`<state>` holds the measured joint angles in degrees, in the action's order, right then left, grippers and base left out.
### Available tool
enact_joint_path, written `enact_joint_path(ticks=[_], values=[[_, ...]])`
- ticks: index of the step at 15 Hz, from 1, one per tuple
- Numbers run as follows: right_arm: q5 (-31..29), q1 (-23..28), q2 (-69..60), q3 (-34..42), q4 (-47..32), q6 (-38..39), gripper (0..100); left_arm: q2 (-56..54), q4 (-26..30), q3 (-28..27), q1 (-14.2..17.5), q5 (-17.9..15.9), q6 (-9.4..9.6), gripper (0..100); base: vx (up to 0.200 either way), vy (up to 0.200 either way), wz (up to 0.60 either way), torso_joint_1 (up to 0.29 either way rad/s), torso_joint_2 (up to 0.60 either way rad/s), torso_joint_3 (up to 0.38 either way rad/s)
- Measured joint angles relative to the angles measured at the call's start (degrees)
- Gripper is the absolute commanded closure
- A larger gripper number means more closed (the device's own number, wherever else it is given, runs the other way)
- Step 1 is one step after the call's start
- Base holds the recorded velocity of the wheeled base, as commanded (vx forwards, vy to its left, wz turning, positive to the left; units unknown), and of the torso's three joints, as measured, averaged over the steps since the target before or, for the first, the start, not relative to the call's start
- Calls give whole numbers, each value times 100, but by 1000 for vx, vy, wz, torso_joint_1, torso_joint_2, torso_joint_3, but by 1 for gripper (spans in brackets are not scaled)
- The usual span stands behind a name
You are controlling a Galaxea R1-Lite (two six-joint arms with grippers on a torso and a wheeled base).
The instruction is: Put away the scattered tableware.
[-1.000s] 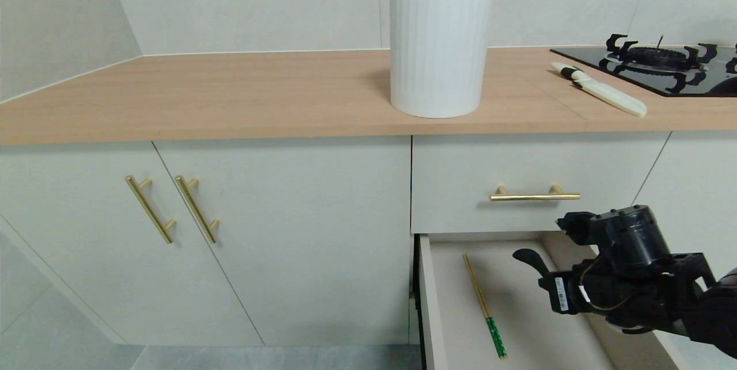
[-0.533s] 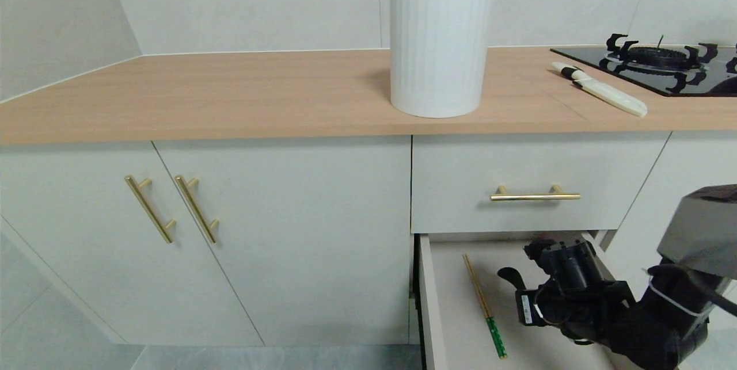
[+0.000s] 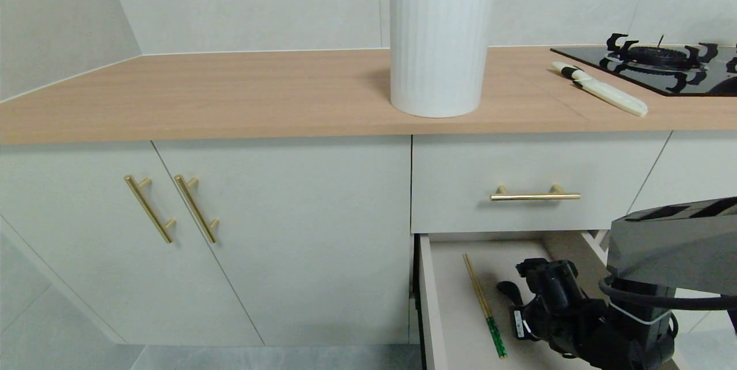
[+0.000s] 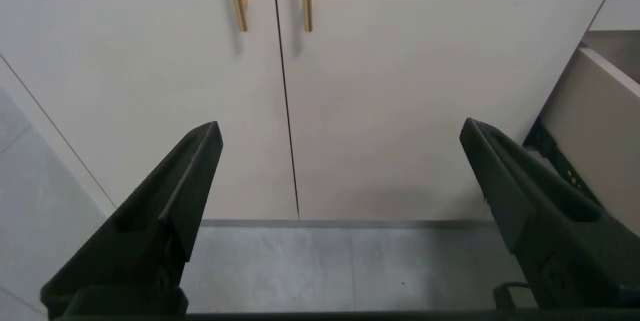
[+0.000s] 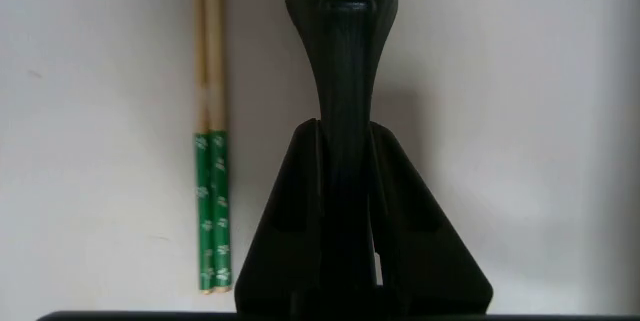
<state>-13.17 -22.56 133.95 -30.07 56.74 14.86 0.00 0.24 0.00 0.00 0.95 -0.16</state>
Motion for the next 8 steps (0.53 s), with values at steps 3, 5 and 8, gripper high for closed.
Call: enact_joint_path(ticks=[3, 5, 8], values=[[-77, 49, 113, -35, 4, -6, 100, 0, 0, 0, 0, 0, 0, 0, 0, 0, 0, 0, 0, 0], [-112, 55, 148, -63, 2, -6, 100, 0, 0, 0, 0, 0, 2, 0, 0, 0, 0, 0, 0, 0], [-126, 61, 168, -74, 2, -2, 100, 0, 0, 0, 0, 0, 0, 0, 0, 0, 0, 0, 0, 0]])
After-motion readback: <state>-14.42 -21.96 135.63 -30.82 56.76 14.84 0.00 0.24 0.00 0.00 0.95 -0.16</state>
